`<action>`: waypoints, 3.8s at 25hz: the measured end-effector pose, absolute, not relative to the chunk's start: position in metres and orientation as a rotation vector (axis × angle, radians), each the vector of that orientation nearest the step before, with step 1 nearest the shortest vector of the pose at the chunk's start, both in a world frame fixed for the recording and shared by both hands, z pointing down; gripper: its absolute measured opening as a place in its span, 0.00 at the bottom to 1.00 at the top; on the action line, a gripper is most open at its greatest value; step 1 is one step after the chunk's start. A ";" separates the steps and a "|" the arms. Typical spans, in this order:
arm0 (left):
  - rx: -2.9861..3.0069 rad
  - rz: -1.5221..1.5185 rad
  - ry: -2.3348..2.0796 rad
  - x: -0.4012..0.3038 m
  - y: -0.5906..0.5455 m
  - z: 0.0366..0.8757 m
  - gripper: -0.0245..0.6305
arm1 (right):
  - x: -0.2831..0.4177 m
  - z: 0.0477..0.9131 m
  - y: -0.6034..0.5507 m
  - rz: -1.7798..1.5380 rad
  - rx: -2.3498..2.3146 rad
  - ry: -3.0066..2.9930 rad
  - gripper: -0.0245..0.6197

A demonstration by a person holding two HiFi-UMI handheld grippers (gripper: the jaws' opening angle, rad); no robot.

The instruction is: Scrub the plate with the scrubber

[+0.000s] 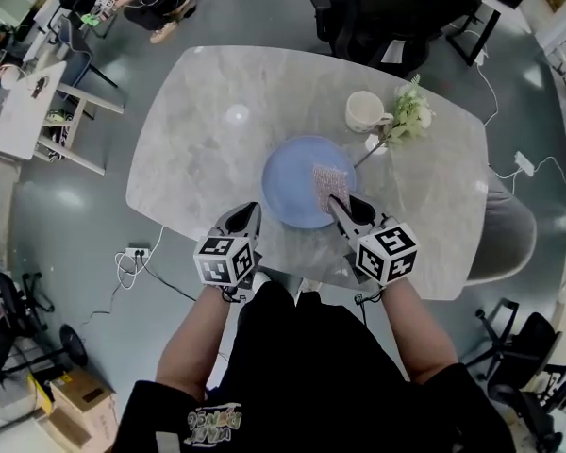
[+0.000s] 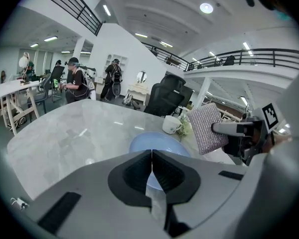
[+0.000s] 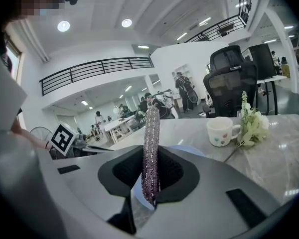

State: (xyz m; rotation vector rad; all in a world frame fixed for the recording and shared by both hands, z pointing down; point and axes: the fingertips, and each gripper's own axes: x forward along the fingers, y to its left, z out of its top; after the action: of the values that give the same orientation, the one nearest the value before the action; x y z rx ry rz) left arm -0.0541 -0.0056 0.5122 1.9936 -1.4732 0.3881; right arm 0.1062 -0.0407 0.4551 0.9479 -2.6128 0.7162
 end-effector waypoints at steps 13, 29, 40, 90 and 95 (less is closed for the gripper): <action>1.914 0.557 -1.407 -0.066 -0.045 0.566 0.18 | 0.098 0.482 -0.056 0.784 0.960 -2.534 0.16; 1.835 0.697 -1.213 -0.069 -0.099 0.634 0.21 | 0.027 0.541 -0.086 0.779 0.737 -2.361 0.16; 1.765 0.694 -1.207 -0.066 -0.110 0.644 0.11 | 0.001 0.580 -0.100 0.798 0.552 -2.184 0.16; 1.765 0.687 -1.213 -0.064 -0.111 0.646 0.10 | 0.098 0.620 -0.192 0.475 0.899 -1.723 0.15; 1.765 0.683 -1.223 -0.067 -0.109 0.644 0.10 | 0.111 0.612 -0.185 0.444 0.912 -1.713 0.15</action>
State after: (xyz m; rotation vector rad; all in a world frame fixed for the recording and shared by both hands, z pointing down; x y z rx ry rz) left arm -0.0667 -0.1094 0.6437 1.7654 -1.2228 0.6829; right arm 0.1114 -0.1846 0.6124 0.9124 -1.7131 0.4442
